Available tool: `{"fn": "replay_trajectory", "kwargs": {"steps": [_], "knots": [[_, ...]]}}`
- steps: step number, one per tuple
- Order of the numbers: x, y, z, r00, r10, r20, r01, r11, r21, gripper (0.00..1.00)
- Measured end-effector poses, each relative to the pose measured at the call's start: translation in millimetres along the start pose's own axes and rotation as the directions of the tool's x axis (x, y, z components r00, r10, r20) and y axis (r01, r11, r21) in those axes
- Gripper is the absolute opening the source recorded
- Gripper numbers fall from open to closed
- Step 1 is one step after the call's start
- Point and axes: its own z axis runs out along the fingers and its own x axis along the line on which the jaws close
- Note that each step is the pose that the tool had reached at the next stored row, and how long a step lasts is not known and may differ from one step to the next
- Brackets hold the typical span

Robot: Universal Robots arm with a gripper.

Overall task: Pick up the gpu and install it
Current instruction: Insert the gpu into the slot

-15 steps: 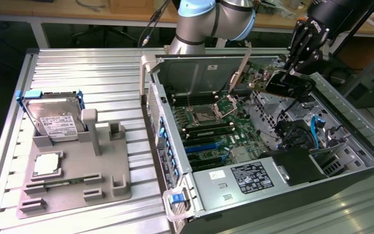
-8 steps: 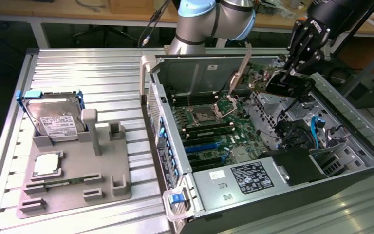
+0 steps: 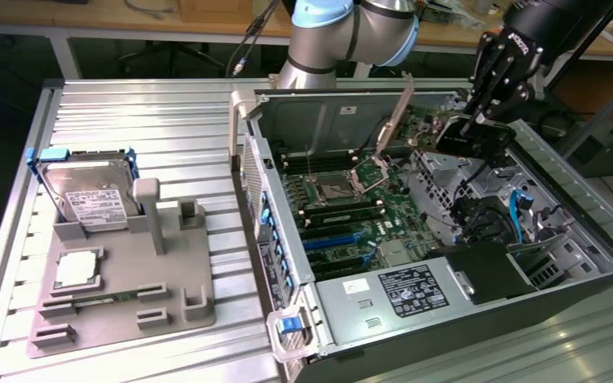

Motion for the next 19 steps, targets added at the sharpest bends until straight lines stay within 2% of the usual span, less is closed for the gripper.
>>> {"fn": "replay_trajectory", "kwargs": {"steps": [10, 19], "knots": [[0.0, 0.0, 0.0, 0.9980, -0.063, -0.0021, 0.063, 0.9980, -0.0021, 0.27], [0.0, 0.0, 0.0, 0.9930, -0.118, -0.0038, 0.118, 0.9930, -0.0040, 0.27]]}}
